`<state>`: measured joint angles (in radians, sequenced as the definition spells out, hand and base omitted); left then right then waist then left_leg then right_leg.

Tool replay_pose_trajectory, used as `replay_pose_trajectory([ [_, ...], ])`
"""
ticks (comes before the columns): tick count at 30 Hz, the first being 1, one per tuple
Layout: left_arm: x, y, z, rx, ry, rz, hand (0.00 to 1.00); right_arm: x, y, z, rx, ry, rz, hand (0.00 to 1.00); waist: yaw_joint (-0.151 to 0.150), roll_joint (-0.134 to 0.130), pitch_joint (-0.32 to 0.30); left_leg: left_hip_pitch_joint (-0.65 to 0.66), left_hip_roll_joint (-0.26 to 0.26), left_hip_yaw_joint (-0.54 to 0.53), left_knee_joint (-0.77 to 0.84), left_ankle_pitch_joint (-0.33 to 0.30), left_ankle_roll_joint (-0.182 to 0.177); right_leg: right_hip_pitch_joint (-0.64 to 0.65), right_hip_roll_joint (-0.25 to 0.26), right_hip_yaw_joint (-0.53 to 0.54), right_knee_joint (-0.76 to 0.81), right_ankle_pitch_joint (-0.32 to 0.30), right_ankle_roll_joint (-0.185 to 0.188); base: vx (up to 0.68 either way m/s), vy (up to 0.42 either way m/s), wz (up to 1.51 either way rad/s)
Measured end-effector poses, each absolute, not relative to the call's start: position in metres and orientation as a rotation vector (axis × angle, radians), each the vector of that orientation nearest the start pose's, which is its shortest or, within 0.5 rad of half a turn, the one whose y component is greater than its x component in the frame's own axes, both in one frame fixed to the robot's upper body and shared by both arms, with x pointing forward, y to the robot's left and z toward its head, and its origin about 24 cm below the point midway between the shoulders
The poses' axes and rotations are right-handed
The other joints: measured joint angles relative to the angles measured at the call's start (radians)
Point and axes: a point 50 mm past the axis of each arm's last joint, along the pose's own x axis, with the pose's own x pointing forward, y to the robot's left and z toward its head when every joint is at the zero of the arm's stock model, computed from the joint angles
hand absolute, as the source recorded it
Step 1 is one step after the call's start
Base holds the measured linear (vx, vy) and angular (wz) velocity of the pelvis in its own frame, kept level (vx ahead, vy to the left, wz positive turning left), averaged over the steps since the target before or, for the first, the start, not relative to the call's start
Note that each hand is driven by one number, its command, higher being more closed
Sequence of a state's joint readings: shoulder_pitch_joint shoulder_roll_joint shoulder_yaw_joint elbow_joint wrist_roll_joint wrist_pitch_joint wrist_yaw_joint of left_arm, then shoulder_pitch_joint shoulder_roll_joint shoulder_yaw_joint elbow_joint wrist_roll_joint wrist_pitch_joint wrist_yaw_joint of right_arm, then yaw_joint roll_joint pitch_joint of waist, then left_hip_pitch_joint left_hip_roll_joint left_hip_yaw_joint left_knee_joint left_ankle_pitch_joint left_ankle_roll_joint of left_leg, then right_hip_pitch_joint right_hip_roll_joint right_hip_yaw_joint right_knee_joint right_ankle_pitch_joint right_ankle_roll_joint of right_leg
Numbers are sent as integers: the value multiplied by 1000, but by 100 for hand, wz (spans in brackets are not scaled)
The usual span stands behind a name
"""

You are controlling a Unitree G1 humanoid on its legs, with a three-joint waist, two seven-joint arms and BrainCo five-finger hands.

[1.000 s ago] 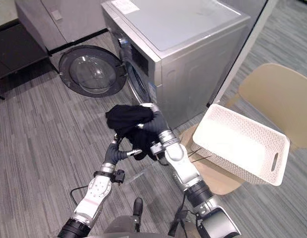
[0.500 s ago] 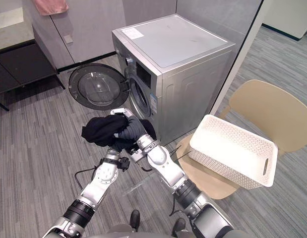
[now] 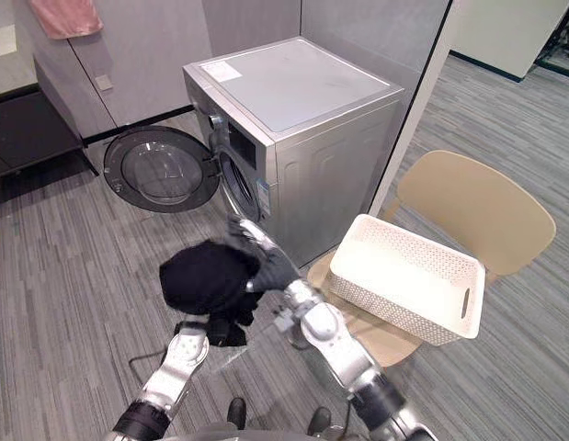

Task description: Pick up the laundry basket with both hands and put the clothes into the washing machine.

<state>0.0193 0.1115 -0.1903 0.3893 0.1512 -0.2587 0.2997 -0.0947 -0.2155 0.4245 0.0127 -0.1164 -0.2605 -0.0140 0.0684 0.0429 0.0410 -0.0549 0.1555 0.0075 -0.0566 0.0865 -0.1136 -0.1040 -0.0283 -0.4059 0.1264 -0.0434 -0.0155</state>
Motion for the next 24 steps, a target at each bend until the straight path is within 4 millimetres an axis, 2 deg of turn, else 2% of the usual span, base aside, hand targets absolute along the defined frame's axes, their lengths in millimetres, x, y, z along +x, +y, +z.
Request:
replay_pose_trajectory([
  [1, 222, 156, -37, 259, 167, 105, 100, 242, -93, 59, -326, -278, 412, 0, 0, -1, 0, -1, -2, 0, 0, 0, 0, -14, -7, 1, 29, -20, 4, 38, -24, 0],
  [3, 205, 175, -53, 241, 262, 178, 100, 237, -112, 46, -367, -215, 354, 0, -2, -2, -1, -1, -2, 7, -1, 0, 0, -25, -10, 4, 45, -25, -1, 10, -28, -4],
  [6, 185, 194, -70, 243, 364, 229, 100, 229, -130, 19, -380, -86, 310, 0, -2, -3, 0, -14, -2, 4, 2, 0, 1, -27, -12, -5, 46, -39, 3, -36, -31, 10],
  [7, 177, 200, -79, 247, 420, 241, 100, 222, -140, -3, -386, 18, 290, 0, -2, -3, 1, -30, -5, -11, 9, -3, 5, -28, -17, -27, 47, -45, 2, -57, -22, 38],
  [8, 174, 201, -83, 248, 441, 235, 100, 218, -144, -14, -389, 73, 281, 0, -2, -2, 2, -46, -9, -26, 19, -3, 5, -31, -24, -44, 50, -50, -1, -42, -4, 61],
  [10, 168, 200, -92, 244, 494, 210, 100, 207, -163, -50, -407, 258, 237, 0, 0, -1, 7, -113, -33, -79, 61, -14, 31, -58, -57, -101, 90, -73, 7, -59, 28, 77],
  [11, 166, 200, -95, 244, 509, 205, 100, 203, -169, -59, -407, 310, 211, 0, 0, -2, 13, -127, -42, -82, 68, -15, 63, -60, -73, -121, 99, -79, 9, -48, 50, 82],
  [12, 164, 200, -99, 241, 536, 208, 100, 196, -177, -74, -405, 397, 172, 0, 0, -8, 25, -143, -53, -34, 73, -44, 187, -56, -98, -157, 97, -83, 16, -3, 61, 107],
  [13, 161, 198, -103, 222, 565, 213, 100, 189, -186, -86, -408, 475, 134, 0, -14, -11, 33, -155, -45, 92, 65, -88, 261, -42, -132, -193, 68, -72, 32, 35, 85, 116],
  [14, 161, 196, -104, 215, 571, 209, 100, 187, -190, -90, -413, 501, 115, 0, -27, -14, 40, -159, -37, 158, 76, -83, 250, -35, -147, -219, 59, -62, 31, 71, 100, 124],
  [15, 161, 191, -106, 201, 578, 199, 100, 185, -196, -96, -420, 545, 91, 0, -31, -4, 50, -167, -14, 275, 95, -65, 223, -31, -163, -250, 60, -49, 38, 105, 130, 80],
  [16, 160, 189, -107, 194, 584, 192, 100, 183, -200, -99, -422, 568, 79, 0, -32, 14, 54, -160, -4, 315, 97, -42, 193, -23, -162, -260, 64, -49, 45, 141, 146, 62],
  [17, 155, 187, -112, 184, 612, 194, 100, 183, -204, -104, -431, 610, 52, 0, -25, 35, 65, -143, 10, 321, 95, 29, 88, -8, -150, -273, 76, -57, 64, 169, 163, 39],
  [19, 148, 195, -116, 181, 647, 229, 100, 187, -197, -107, -407, 623, 41, 0, -26, 19, 75, -137, -17, 308, 106, 11, 88, 12, -180, -286, 84, -61, 85, 146, 120, 34],
  [21, 142, 206, -119, 183, 674, 266, 100, 191, -179, -108, -359, 609, 51, 0, -22, -35, 101, -146, -50, 293, 173, -70, 103, 30, -242, -302, 127, -106, 131, 159, 125, 36],
  [22, 141, 207, -120, 185, 684, 269, 100, 191, -176, -108, -353, 610, 54, 0, -22, -51, 106, -149, -62, 291, 197, -97, 106, 29, -268, -302, 172, -119, 150, 171, 133, 41],
  [23, 132, 210, -123, 193, 717, 270, 100, 189, -173, -109, -344, 619, 57, 0, -24, -84, 110, -152, -98, 275, 243, -150, 110, 22, -349, -274, 293, -151, 152, 170, 138, 55],
  [24, 127, 209, -126, 189, 736, 255, 100, 188, -176, -109, -350, 620, 53, 0, -35, -90, 111, -148, -131, 258, 276, -185, 128, -31, -405, -170, 449, -135, 107, 256, 226, 72],
])
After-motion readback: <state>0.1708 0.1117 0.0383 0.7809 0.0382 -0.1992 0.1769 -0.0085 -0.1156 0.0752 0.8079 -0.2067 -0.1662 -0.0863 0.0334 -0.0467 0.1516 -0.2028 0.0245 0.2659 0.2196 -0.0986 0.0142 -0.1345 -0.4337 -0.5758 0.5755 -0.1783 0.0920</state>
